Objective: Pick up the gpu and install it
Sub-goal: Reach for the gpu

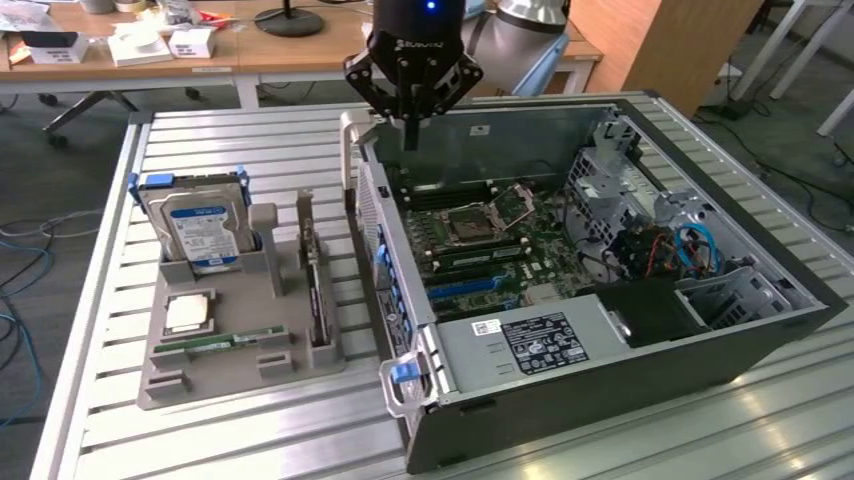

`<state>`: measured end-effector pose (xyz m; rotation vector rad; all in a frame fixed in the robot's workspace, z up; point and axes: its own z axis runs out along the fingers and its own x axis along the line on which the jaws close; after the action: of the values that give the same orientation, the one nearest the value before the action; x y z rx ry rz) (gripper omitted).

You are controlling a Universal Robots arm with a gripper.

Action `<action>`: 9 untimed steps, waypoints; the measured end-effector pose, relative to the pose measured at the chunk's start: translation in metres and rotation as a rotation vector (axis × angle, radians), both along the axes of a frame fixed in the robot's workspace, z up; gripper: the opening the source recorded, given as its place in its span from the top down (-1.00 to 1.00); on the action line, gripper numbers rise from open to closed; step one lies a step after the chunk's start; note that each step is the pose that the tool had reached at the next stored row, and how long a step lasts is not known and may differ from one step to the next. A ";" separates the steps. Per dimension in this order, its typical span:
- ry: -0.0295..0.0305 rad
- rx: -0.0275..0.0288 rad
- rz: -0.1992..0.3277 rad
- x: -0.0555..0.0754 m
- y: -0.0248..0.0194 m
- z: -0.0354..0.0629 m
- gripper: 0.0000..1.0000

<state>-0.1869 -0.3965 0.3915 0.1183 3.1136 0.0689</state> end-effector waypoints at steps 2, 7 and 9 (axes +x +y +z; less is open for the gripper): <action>0.0000 0.0000 0.000 -0.006 0.0003 -0.0001 0.79; 0.0000 0.0000 -0.001 -0.021 0.0010 -0.0004 0.79; 0.0000 0.0000 -0.002 -0.027 0.0014 -0.0005 0.79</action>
<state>-0.2138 -0.3951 0.3910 0.1211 3.1135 0.0688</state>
